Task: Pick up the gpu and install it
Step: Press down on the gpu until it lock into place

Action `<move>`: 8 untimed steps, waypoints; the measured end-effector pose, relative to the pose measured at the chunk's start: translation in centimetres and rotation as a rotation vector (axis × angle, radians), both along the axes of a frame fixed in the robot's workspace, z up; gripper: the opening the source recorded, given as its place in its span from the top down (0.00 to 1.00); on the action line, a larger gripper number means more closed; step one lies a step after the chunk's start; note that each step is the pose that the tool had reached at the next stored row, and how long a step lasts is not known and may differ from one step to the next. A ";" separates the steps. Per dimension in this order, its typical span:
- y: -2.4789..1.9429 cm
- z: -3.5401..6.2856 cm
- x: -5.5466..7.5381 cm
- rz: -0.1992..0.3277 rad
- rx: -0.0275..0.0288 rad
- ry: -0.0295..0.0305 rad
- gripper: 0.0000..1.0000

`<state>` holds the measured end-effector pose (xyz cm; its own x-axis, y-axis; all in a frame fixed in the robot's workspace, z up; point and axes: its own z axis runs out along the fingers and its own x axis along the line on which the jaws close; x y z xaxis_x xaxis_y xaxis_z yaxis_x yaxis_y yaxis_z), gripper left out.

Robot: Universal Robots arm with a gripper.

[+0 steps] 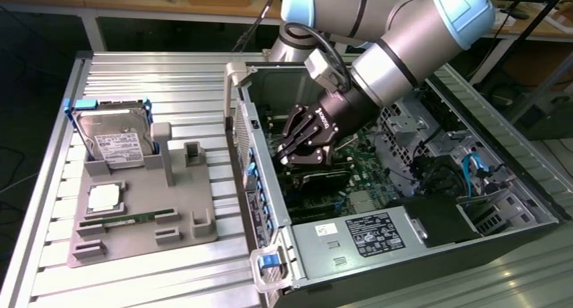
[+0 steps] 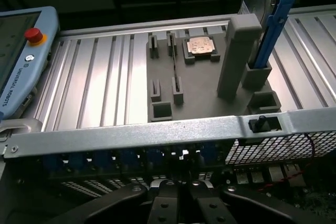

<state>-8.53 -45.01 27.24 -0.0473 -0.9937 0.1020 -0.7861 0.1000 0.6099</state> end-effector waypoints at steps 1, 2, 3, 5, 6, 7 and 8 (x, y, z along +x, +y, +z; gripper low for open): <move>0.01 -0.05 0.0 0.000 -0.0018 -0.0001 0.89; 0.02 -0.11 0.0 0.000 -0.0025 0.0000 0.89; 0.03 -0.17 0.0 0.000 -0.0031 0.0001 0.89; 0.07 -0.27 0.0 0.000 -0.0029 -0.0001 0.89; 0.08 -0.30 0.0 0.000 -0.0028 -0.0001 0.89; 0.08 -0.33 0.0 0.000 -0.0028 -0.0001 0.89; 0.08 -0.36 0.0 0.000 -0.0031 0.0000 0.89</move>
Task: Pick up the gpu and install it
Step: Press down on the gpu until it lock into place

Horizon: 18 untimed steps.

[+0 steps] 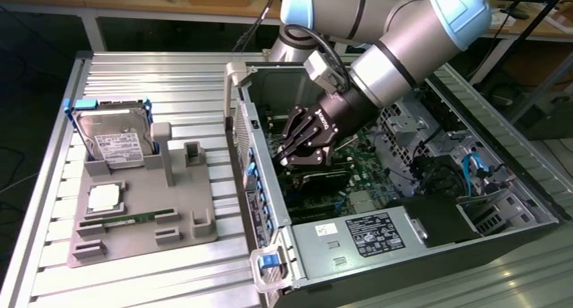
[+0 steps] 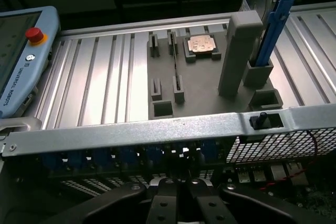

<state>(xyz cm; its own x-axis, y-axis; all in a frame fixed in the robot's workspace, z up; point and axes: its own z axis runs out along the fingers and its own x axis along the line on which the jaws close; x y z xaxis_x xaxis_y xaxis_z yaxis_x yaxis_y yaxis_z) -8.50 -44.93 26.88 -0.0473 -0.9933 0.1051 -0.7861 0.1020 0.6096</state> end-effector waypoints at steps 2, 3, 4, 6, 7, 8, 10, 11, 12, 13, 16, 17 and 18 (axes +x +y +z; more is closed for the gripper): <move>0.00 -0.06 0.0 0.000 -0.0020 -0.0001 0.89; 0.00 -0.10 0.0 0.000 -0.0036 -0.0001 0.89; 0.00 -0.14 0.0 0.000 -0.0059 -0.0001 0.89; 0.00 -0.29 0.1 0.000 -0.0120 0.0002 0.89; 0.00 -0.37 0.1 0.000 -0.0147 0.0004 0.89; 0.00 -0.42 0.2 0.000 -0.0164 0.0002 0.89; 0.03 -0.46 0.4 0.000 -0.0192 -0.0002 0.89; 0.05 -0.47 0.5 0.000 -0.0195 -0.0002 0.89; 0.07 -0.48 0.7 0.000 -0.0197 -0.0002 0.89; 0.09 -0.47 0.9 0.000 -0.0202 0.0002 0.89; 0.17 -0.34 1.4 0.000 -0.0240 0.0026 0.89; 0.20 -0.33 1.5 0.000 -0.0251 0.0031 0.89; 0.27 -0.29 1.7 0.000 -0.0282 0.0036 0.89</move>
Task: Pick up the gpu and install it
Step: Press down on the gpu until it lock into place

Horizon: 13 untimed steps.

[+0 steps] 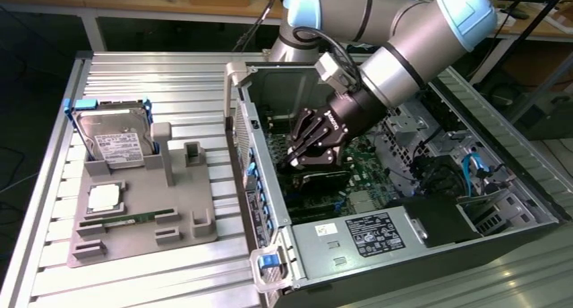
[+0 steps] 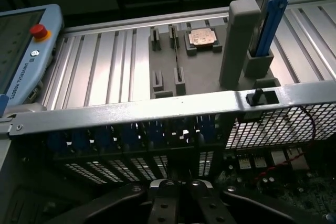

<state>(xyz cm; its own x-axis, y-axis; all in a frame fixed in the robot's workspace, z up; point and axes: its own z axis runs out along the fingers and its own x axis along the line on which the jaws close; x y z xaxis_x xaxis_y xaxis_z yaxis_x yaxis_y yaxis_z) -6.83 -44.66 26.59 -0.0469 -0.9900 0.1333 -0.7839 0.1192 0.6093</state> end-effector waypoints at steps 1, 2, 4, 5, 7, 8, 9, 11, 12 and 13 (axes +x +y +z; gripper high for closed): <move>0.19 0.13 0.0 0.000 -0.0120 0.0009 0.89; 0.29 0.23 0.1 0.000 -0.0219 0.0009 0.89; 0.57 0.53 0.1 0.000 -0.0525 0.0010 0.89; 0.72 0.65 0.1 0.000 -0.0669 0.0010 0.89; 1.12 0.75 0.1 0.000 -0.0936 0.0006 0.89; 1.36 0.75 0.1 0.000 -0.1068 -0.0006 0.89; 1.58 0.75 0.1 0.000 -0.1183 -0.0031 0.89; 2.02 0.75 0.0 -0.001 -0.1340 -0.0126 0.89; 2.23 0.75 0.0 -0.001 -0.1382 -0.0187 0.89; 2.41 0.75 -0.1 -0.002 -0.1407 -0.0244 0.89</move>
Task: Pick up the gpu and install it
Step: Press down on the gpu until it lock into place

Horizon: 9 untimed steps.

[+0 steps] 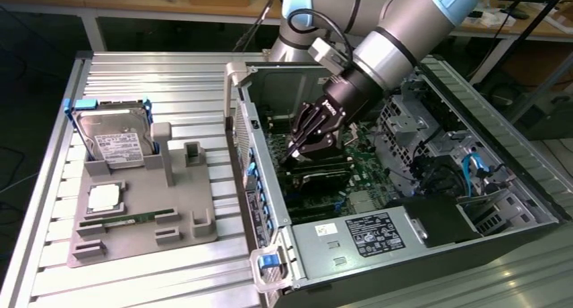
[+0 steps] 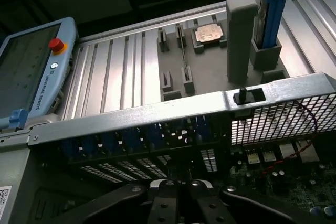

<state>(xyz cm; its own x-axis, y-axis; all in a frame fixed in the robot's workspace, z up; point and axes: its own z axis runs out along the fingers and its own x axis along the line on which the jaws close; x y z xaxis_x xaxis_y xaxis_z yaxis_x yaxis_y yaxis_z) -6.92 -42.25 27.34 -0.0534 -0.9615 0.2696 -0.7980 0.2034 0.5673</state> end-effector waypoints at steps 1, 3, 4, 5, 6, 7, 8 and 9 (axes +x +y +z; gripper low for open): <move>0.17 0.01 -0.1 0.000 -0.0022 -0.0058 0.89; 0.38 0.00 -0.2 0.000 -0.0055 -0.0179 0.89; 0.49 0.00 -0.3 0.000 -0.0092 -0.0235 0.89; 0.60 0.00 -0.3 0.000 -0.0156 -0.0269 0.89; 0.71 0.00 -0.3 0.000 -0.0286 -0.0288 0.89; 0.74 -0.01 -0.3 0.001 -0.0381 -0.0331 0.89; 0.77 0.01 -0.4 0.001 -0.0423 -0.0375 0.89; 0.77 0.06 -0.5 0.000 -0.0436 -0.0432 0.89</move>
<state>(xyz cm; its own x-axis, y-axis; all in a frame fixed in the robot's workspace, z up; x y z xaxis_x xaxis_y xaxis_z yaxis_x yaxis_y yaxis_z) -7.43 -41.48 27.40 -0.0656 -0.9489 0.3087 -0.8216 0.2269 0.5229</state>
